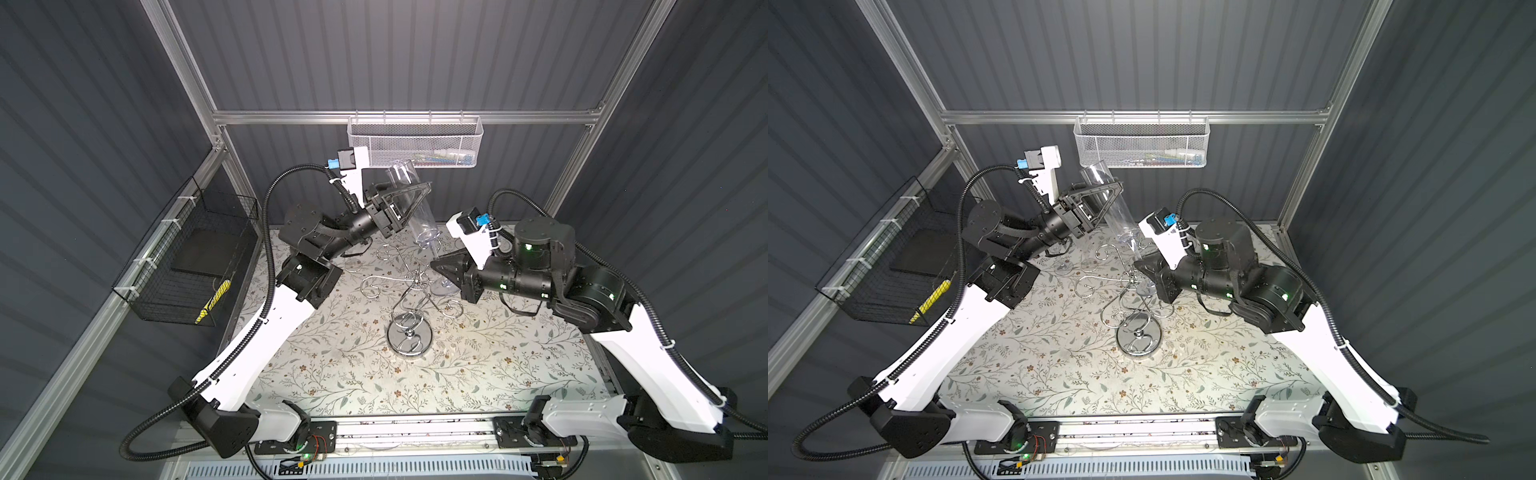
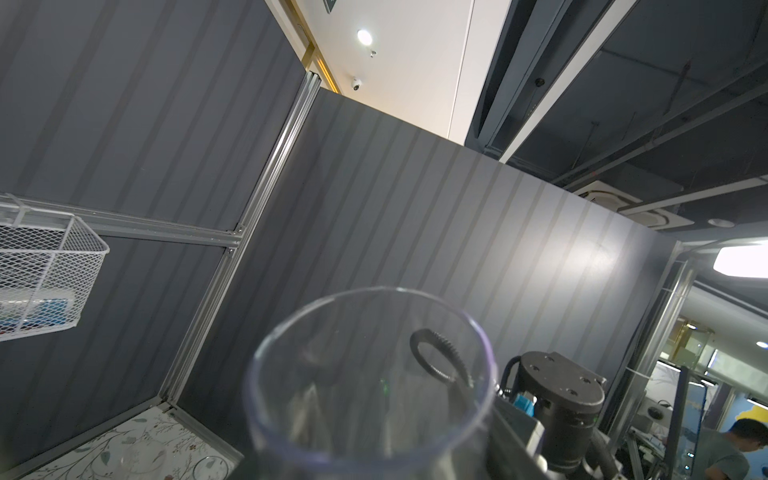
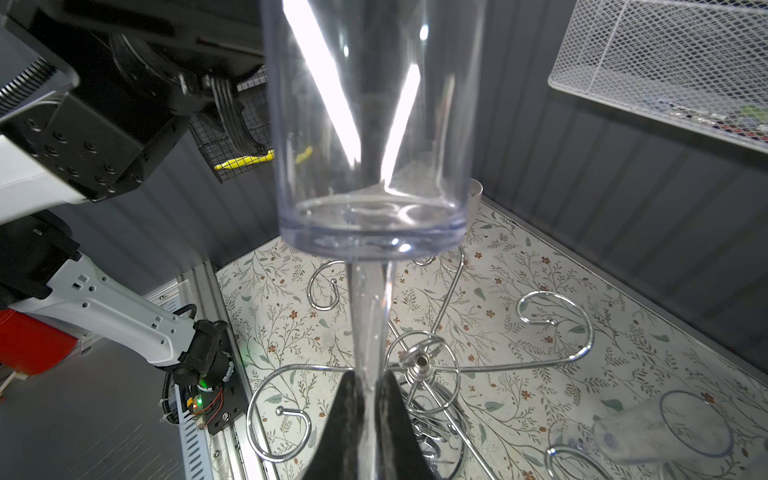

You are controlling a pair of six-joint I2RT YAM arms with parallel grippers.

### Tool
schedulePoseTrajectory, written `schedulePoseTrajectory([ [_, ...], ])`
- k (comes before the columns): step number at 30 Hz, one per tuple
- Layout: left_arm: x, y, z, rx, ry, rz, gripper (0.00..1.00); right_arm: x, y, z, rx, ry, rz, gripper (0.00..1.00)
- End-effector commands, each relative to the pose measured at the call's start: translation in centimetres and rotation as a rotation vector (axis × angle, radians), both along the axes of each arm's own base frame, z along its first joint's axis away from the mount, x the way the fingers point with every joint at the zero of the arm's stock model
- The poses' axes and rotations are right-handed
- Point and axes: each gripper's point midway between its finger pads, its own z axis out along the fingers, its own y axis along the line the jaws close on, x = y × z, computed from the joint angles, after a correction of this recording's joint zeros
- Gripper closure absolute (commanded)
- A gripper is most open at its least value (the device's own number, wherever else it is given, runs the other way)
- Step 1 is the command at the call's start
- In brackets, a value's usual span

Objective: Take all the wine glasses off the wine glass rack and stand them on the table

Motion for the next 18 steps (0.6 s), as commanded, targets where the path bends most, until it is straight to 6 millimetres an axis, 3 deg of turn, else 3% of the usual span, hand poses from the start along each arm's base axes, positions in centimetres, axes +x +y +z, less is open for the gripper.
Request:
schedulePoseTrajectory([
  [1, -1.2, 0.7, 2.1, -0.069, -0.053, -0.020, 0.53, -0.2, -0.1, 0.4, 0.001, -0.021, 0.003, 1.00],
  [9, -1.8, 1.3, 2.9, -0.105, -0.079, -0.019, 0.60, -0.3, -0.4, 0.9, 0.015, -0.031, -0.009, 1.00],
  [11, -2.0, 1.4, 3.1, -0.106, -0.092, -0.016, 0.61, -0.3, -0.5, 1.1, 0.023, -0.032, -0.012, 0.90],
  [12, -2.0, 1.5, 3.1, -0.105, -0.095, -0.008, 0.61, -0.4, -0.6, 1.2, 0.028, -0.034, -0.015, 0.78],
  [15, -2.1, 1.7, 3.4, -0.098, -0.125, 0.018, 0.62, -0.3, -1.2, 2.0, 0.052, -0.050, -0.042, 0.09],
  [16, -2.2, 1.9, 3.5, -0.095, -0.140, 0.033, 0.63, -0.4, -1.5, 2.5, 0.065, -0.063, -0.049, 0.01],
  [18, -2.6, 2.4, 4.0, -0.076, -0.189, 0.080, 0.63, -0.6, -2.4, 3.9, 0.106, -0.099, -0.071, 0.01],
])
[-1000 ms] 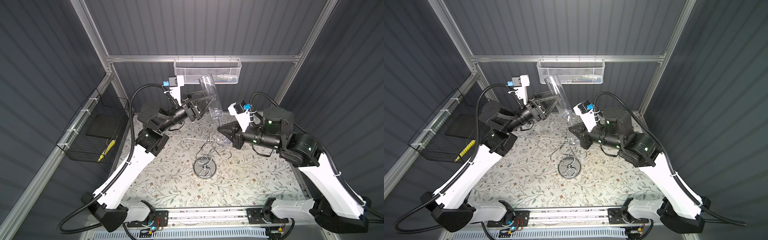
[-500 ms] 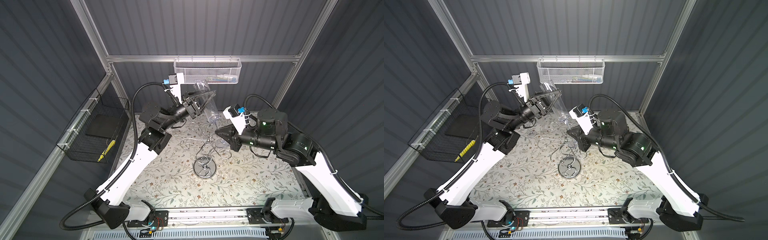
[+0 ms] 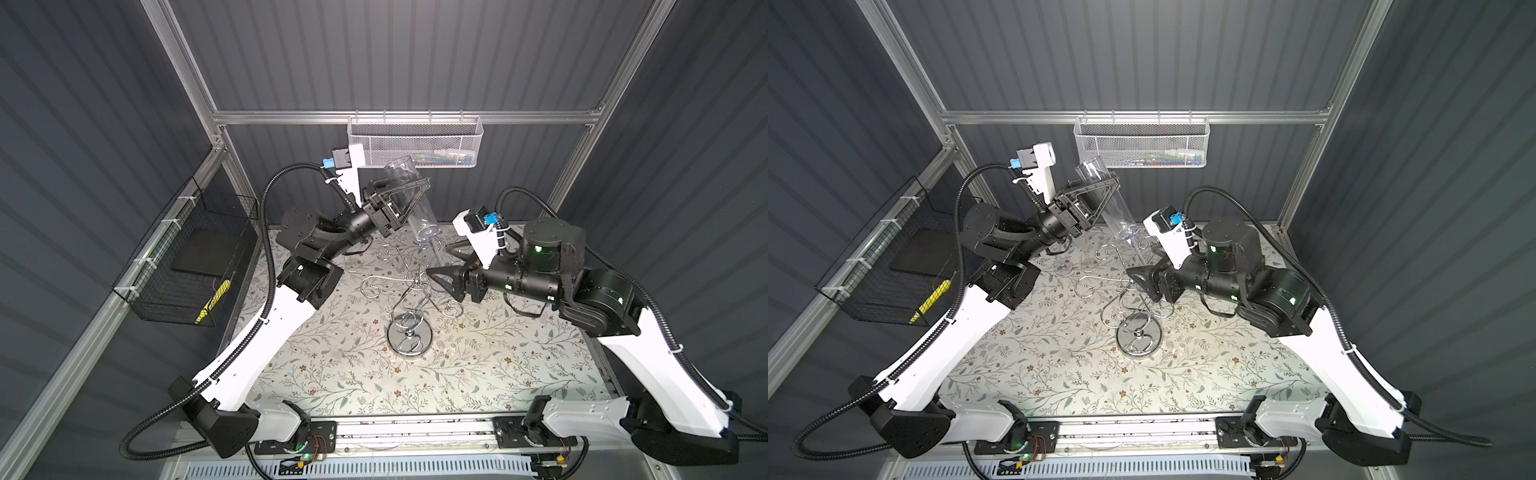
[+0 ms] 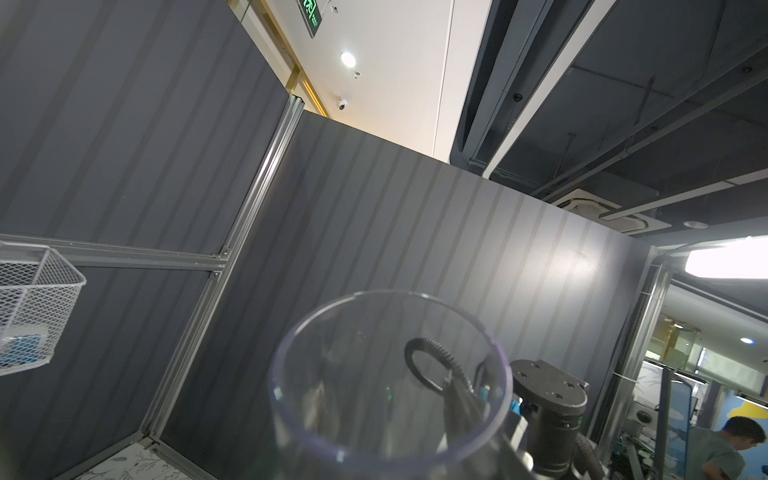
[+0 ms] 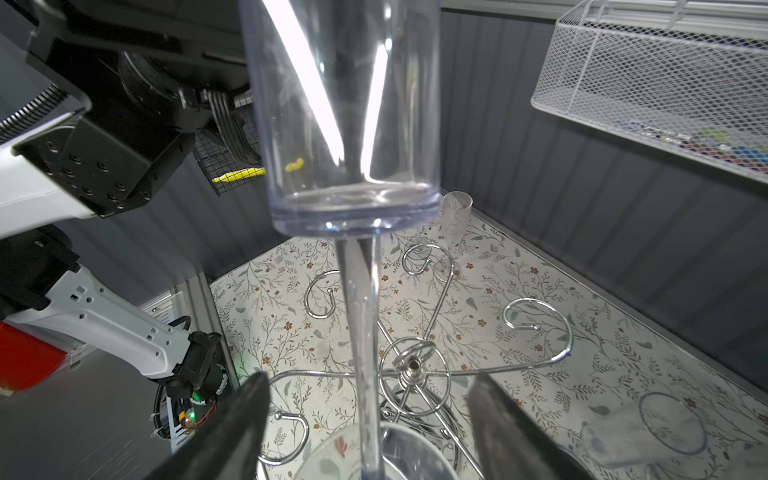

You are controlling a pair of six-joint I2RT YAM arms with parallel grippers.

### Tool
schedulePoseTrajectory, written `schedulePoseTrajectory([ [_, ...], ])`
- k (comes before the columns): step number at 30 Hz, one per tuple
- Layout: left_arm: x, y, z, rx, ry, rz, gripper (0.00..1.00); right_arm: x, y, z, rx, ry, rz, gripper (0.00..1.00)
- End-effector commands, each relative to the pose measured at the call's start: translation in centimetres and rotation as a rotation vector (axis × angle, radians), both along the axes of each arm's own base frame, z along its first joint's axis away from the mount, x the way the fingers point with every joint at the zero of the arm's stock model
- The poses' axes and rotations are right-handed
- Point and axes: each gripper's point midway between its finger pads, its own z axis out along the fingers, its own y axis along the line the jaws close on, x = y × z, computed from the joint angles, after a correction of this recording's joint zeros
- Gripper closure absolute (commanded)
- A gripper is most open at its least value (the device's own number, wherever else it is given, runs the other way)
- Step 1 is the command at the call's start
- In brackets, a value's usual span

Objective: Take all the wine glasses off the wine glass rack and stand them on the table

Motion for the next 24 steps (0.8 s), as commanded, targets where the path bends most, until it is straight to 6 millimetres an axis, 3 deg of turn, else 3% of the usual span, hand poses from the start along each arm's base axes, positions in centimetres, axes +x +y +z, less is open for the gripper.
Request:
schedulePoseTrajectory([
  [1, -2.2, 2.2, 3.0, -0.023, -0.153, 0.094, 0.62, -0.5, -1.8, 3.0, 0.090, -0.073, -0.047, 0.01],
  [3, -2.3, 2.9, 3.6, 0.005, -0.188, 0.161, 0.62, -1.2, -3.2, 4.7, 0.147, -0.119, -0.071, 0.01],
  [7, -2.4, 4.3, 4.6, 0.055, -0.246, 0.289, 0.63, -2.0, -5.2, 6.1, 0.204, -0.163, -0.108, 0.01],
  [14, -1.1, 5.9, 5.5, 0.143, -0.272, 0.465, 0.62, -2.5, -6.3, 5.6, 0.221, -0.153, -0.134, 0.01],
  [17, 1.3, 7.3, 5.0, 0.164, -0.232, 0.549, 0.63, -2.4, -6.1, 5.1, 0.212, -0.139, -0.130, 0.01],
  [21, 6.2, 11.7, 3.4, 0.174, -0.156, 0.677, 0.63, -2.6, -6.1, 4.9, 0.212, -0.131, -0.125, 0.01],
  [24, 8.4, 13.8, 2.2, 0.224, -0.161, 0.782, 0.63, -2.7, -6.3, 4.8, 0.209, -0.129, -0.129, 0.01],
])
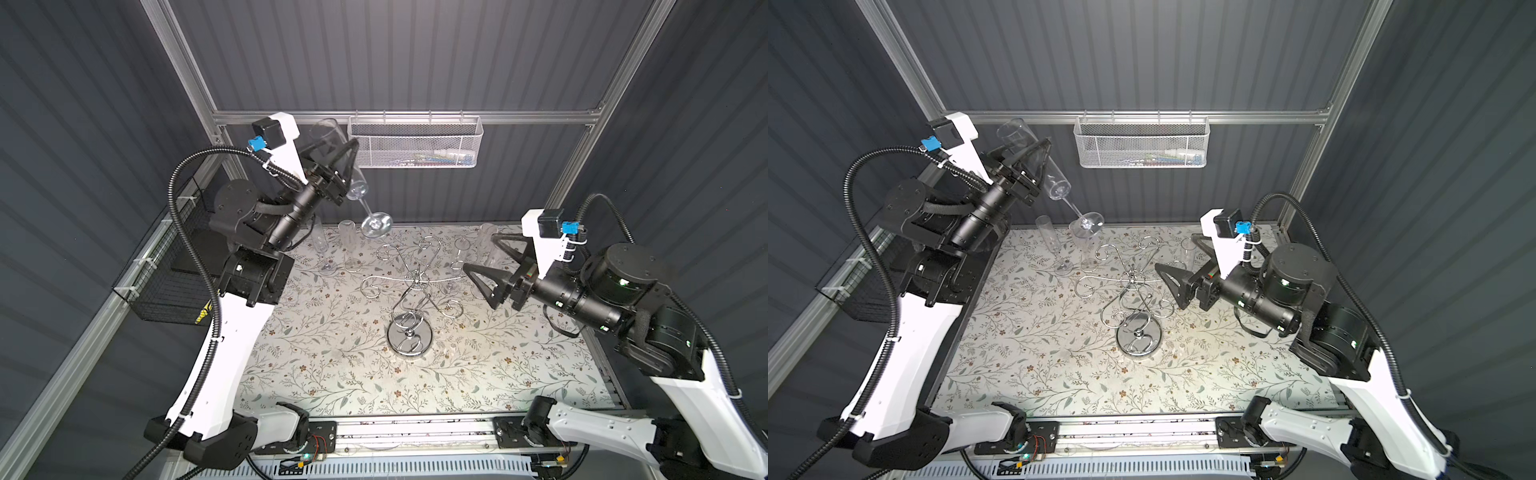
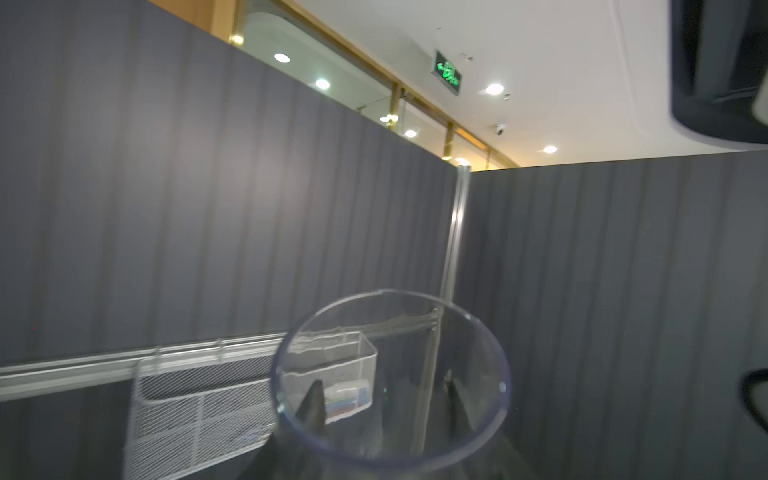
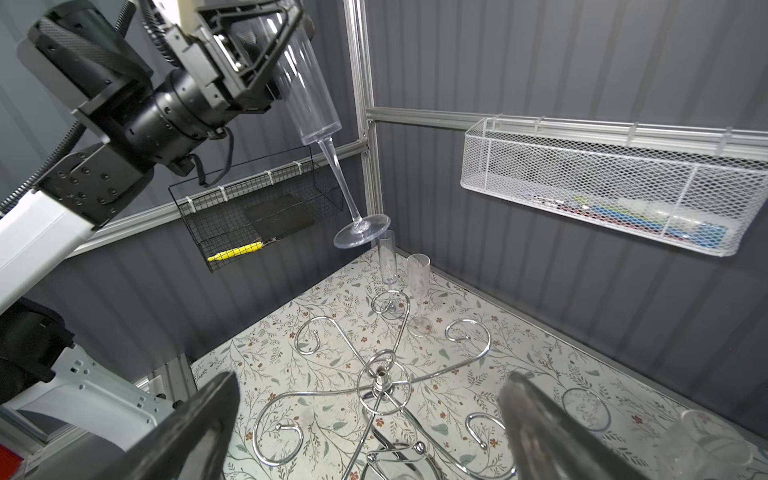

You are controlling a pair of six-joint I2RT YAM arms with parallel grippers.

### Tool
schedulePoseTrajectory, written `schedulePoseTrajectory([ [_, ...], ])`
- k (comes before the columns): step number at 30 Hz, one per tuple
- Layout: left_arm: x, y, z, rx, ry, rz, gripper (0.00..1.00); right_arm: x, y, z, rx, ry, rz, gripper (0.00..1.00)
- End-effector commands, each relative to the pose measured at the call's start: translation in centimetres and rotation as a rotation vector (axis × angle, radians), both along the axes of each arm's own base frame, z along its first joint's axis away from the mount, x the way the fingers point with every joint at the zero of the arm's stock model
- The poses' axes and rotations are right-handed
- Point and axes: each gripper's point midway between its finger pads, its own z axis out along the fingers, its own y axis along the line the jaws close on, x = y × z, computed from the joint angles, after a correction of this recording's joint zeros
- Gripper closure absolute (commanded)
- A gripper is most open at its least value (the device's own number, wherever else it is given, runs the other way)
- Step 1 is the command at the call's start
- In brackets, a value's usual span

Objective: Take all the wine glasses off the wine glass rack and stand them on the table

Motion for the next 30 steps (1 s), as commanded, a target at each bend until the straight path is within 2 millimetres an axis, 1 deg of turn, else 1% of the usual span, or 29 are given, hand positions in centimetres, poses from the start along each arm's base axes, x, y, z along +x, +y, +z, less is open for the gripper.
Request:
schedulePoseTrajectory([
  [1, 2.1, 2.0, -1.0, 0.032, 0.010, 0.092, 0.62, -0.4, -0.6, 0.3, 0.016, -0.003, -0.008, 0.01],
  [4, 4.0, 3.8, -2.2, 0.055, 0.041, 0.136, 0.61, -0.4, -1.2, 0.0, 0.005, -0.009, -0.031, 0.01],
  [7, 5.4, 5.4, -3.7, 0.072, 0.055, 0.189, 0.61, -0.5, -2.0, -0.1, 0.004, -0.020, -0.055, 0.01],
  [12, 6.8, 7.2, -7.6, 0.127, 0.090, 0.266, 0.61, -0.5, -3.4, -0.4, -0.016, -0.045, -0.105, 0.01],
  [16, 7.4, 7.2, -11.5, 0.190, 0.133, 0.281, 0.61, -0.5, -4.5, -0.4, -0.029, -0.065, -0.145, 0.01],
  [17, 7.8, 7.2, -13.4, 0.207, 0.159, 0.282, 0.61, -0.5, -4.7, -0.4, -0.030, -0.070, -0.153, 0.01],
  [20, 8.2, 7.3, -16.1, 0.214, 0.168, 0.294, 0.61, -0.4, -5.7, -0.8, -0.035, -0.077, -0.193, 0.01],
  [24, 8.9, 6.6, -19.7, 0.225, 0.178, 0.259, 0.60, -0.3, -6.9, -1.5, -0.032, -0.093, -0.243, 0.01],
  [28, 9.7, 5.3, -22.9, 0.250, 0.184, 0.188, 0.57, 0.5, -7.9, -3.2, -0.097, -0.082, -0.320, 0.01],
  [30, 10.0, 4.9, -24.4, 0.255, 0.183, 0.162, 0.57, 0.8, -8.2, -4.1, -0.121, -0.074, -0.341, 0.01],
])
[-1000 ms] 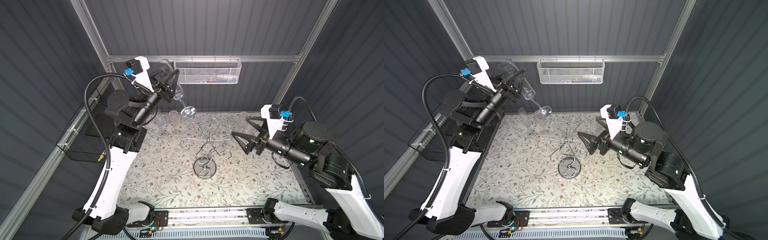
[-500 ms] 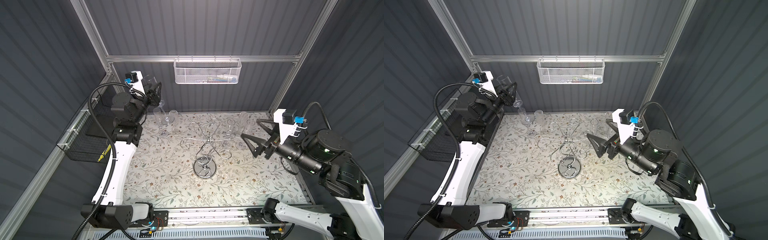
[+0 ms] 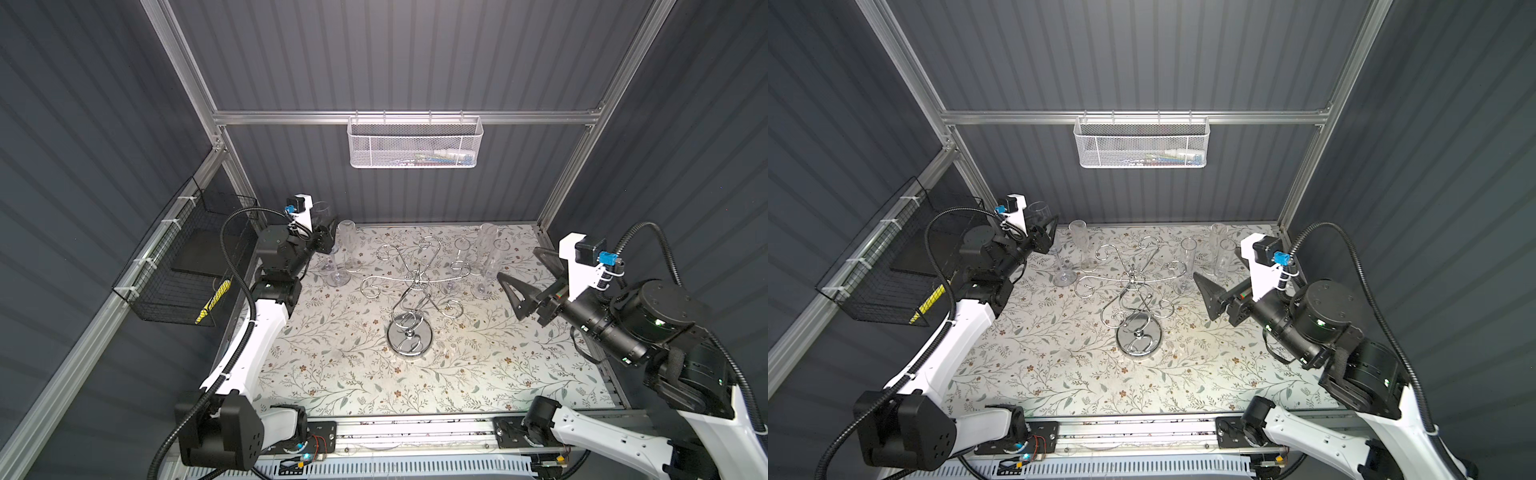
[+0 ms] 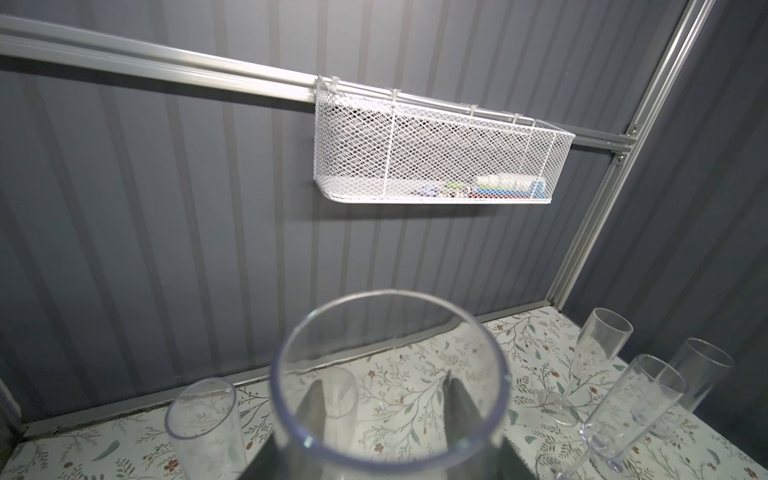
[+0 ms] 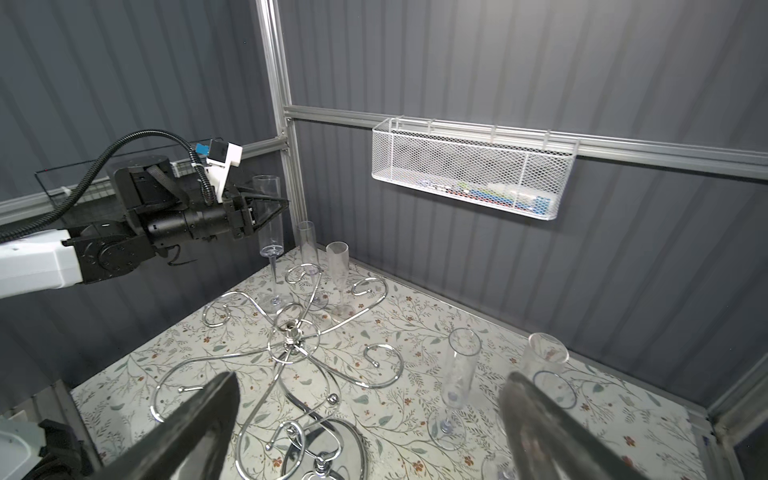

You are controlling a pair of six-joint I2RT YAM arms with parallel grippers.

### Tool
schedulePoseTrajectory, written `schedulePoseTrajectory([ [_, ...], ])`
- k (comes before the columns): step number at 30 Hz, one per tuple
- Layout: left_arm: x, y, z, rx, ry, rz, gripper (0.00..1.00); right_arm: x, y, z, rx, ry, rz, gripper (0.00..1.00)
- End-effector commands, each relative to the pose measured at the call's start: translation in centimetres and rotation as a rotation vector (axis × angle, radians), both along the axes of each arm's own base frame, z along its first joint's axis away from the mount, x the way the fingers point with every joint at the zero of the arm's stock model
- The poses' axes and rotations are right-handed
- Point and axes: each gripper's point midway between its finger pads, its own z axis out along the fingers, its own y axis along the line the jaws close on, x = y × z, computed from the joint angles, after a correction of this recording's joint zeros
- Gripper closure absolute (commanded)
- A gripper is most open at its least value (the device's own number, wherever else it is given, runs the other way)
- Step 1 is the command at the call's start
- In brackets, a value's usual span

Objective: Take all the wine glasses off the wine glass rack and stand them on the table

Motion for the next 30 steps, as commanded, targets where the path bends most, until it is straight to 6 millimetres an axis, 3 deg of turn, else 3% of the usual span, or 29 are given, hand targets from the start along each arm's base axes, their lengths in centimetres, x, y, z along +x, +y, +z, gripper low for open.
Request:
schedulePoseTrajectory([
  [1, 0.0, -1.0, 0.6, 0.012, -0.116, -0.059, 0.57, 0.9, -1.1, -1.5, -0.058, 0.005, -0.081, 0.01],
  [11, 1.5, -2.3, -4.7, 0.073, -0.169, -0.123, 0.58, 1.2, -2.4, -3.3, -0.062, -0.010, -0.152, 0.01],
  [17, 2.2, -2.7, -7.9, 0.061, -0.190, -0.140, 0.59, 2.0, -2.6, -5.5, -0.123, 0.014, -0.191, 0.01],
  [30, 3.7, -2.3, -11.2, 0.009, -0.268, -0.106, 0.62, 3.1, -2.6, -7.2, -0.180, 0.023, -0.233, 0.01],
])
